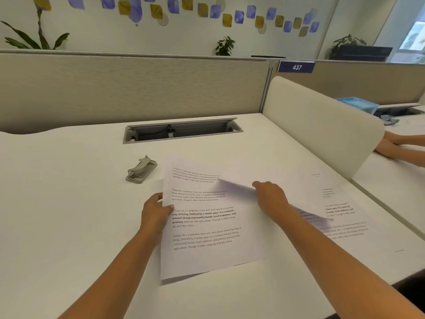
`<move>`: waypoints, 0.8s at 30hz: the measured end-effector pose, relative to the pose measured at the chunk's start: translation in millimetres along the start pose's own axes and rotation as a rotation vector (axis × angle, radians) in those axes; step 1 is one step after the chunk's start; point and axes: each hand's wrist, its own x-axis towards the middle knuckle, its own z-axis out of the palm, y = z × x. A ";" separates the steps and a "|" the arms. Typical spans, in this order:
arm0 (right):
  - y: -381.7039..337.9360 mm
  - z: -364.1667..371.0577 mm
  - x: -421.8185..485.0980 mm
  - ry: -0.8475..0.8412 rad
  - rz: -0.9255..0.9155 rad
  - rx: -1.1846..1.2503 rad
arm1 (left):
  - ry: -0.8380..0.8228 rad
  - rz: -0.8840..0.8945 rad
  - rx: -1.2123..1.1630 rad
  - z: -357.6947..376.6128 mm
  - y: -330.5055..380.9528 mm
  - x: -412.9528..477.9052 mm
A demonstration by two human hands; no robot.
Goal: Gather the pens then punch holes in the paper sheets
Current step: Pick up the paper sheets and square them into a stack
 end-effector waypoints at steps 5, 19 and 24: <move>-3.5 -42.1 16.1 0.116 0.055 0.381 | 0.011 0.021 -0.007 -5.7 4.3 2.8; 13.2 -113.4 29.5 0.034 0.240 1.655 | -0.070 0.015 -0.143 -16.7 8.3 8.2; 19.8 -69.6 22.2 -0.046 0.455 1.573 | -0.097 0.006 -0.149 -20.9 2.3 15.8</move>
